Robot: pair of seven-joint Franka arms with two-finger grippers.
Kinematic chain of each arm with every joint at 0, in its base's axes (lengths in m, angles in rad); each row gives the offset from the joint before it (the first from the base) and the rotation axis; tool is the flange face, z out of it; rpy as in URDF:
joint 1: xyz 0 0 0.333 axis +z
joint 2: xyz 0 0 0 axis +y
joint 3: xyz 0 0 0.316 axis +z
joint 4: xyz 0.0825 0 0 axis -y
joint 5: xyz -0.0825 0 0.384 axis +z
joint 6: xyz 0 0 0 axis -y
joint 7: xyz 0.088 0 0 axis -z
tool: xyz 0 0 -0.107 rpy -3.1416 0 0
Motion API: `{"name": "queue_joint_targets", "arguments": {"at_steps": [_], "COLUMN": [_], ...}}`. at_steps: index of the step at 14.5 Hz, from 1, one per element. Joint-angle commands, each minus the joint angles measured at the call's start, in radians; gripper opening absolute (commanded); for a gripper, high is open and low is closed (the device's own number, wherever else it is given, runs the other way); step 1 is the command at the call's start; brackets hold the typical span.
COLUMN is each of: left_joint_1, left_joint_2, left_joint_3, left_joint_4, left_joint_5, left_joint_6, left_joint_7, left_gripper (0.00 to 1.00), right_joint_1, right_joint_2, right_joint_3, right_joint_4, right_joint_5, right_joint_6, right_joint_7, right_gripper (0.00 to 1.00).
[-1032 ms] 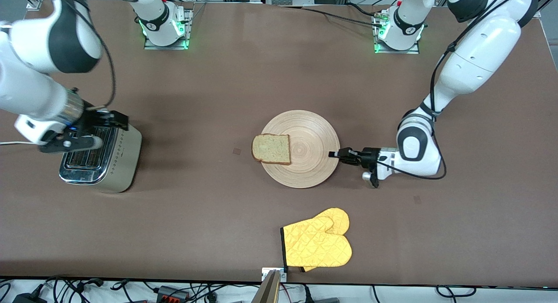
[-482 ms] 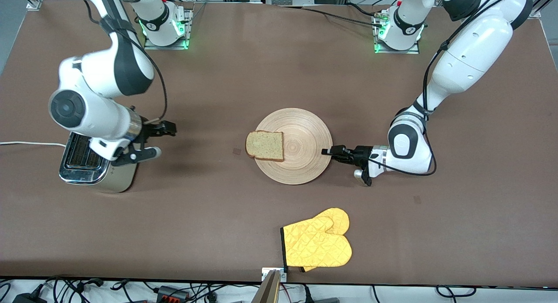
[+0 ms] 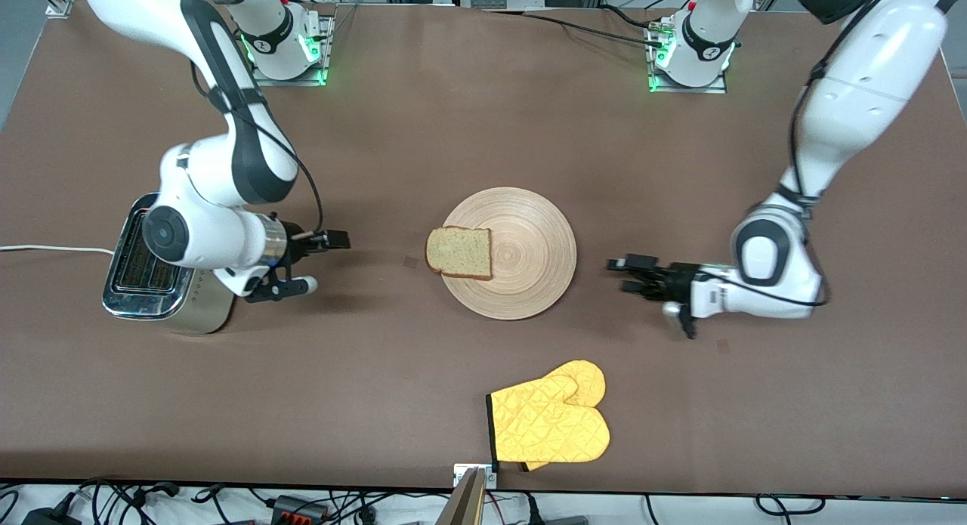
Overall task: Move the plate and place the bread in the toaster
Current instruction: 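Grasp the bread slice with the right gripper while the left gripper releases the plate, then lift the bread with the right gripper while the left gripper withdraws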
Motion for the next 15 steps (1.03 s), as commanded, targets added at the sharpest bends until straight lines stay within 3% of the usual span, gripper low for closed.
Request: {"name": "queue_joint_targets", "arguments": {"at_steps": [1, 4, 8, 12, 15], "left_joint_1": [0.012, 0.011, -0.007, -0.073, -0.107], "left_joint_2": [-0.016, -0.043, -0.083, -0.172, -0.278], "left_joint_3": [0.006, 0.003, -0.012, -0.012, -0.014], "left_joint_4": [0.092, 0.146, 0.163, 0.165, 0.168], "left_joint_5": [0.246, 0.54, 0.902, 1.082, 1.075], "left_joint_6": [-0.077, -0.114, -0.116, -0.233, -0.364], "left_joint_7": [-0.065, -0.17, -0.298, -0.445, -0.628], "left_gripper": [1.0, 1.0, 1.0, 1.0, 1.0], "right_joint_1": [0.043, 0.093, 0.166, 0.206, 0.226], "right_joint_2": [0.048, 0.096, 0.154, 0.182, 0.188], "right_joint_3": [-0.006, -0.006, -0.006, -0.006, -0.006], "right_joint_4": [0.016, 0.016, 0.019, 0.02, 0.02], "right_joint_5": [0.073, 0.102, 0.29, 0.43, 0.478], "right_joint_6": [0.037, 0.13, 0.262, 0.296, 0.296], "right_joint_7": [0.037, 0.039, 0.039, 0.037, 0.037], "right_gripper": [1.0, 1.0, 1.0, 1.0, 1.0]}}
